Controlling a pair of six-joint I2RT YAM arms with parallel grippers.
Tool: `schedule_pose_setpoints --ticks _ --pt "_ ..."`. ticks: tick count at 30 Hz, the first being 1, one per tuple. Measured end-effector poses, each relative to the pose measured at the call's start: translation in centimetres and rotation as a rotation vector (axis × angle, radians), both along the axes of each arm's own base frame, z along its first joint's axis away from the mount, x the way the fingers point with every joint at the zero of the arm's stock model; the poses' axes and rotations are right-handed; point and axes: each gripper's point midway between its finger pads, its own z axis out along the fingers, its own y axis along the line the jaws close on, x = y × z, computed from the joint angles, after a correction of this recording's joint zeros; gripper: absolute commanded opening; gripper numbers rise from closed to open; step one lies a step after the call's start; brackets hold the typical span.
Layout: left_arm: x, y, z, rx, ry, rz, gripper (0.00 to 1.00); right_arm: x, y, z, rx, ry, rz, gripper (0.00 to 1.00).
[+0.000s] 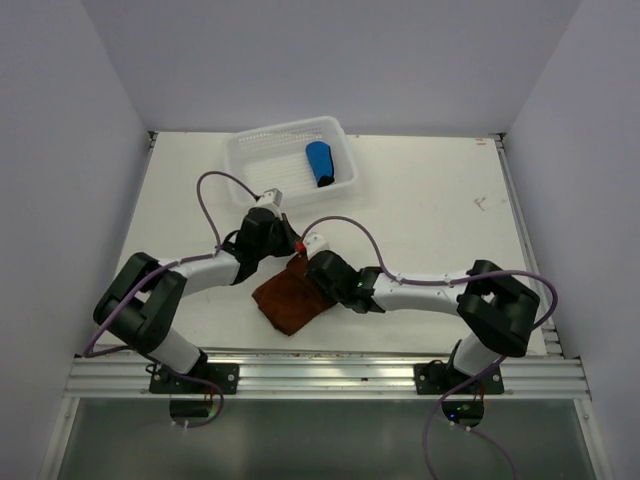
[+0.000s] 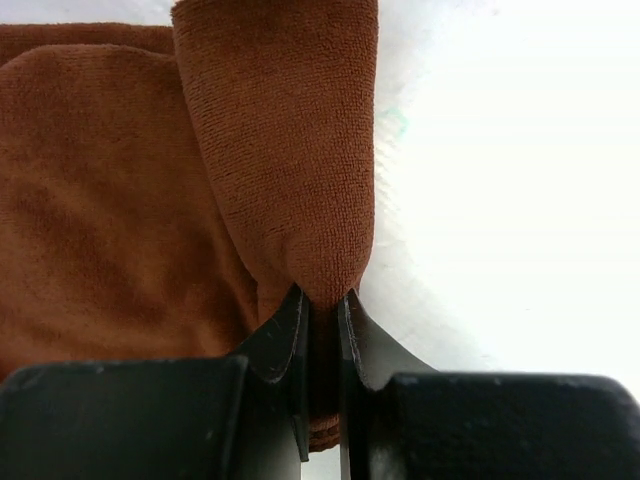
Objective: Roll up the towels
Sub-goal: Roll the towel
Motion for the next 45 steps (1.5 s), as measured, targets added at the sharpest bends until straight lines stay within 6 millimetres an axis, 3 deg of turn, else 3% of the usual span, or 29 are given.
schedule_pose_setpoints --ticks 6,14,30,45 --pt "-0.3 0.2 1.3 0.005 0.01 0.0 0.0 1.8 -1.1 1.0 -0.197 -0.152 0.006 0.0" --pt "-0.5 0.7 2.1 -0.004 0.012 0.003 0.0 2.6 -1.6 0.7 -0.411 -0.283 0.021 0.0" --pt "-0.6 1.8 1.5 -0.032 0.05 -0.008 0.0 0.3 2.9 -0.1 -0.755 -0.526 0.083 0.0" --pt "-3.3 1.6 0.2 -0.093 0.046 -0.075 0.0 0.3 3.4 -0.9 -0.932 -0.552 0.107 0.04"
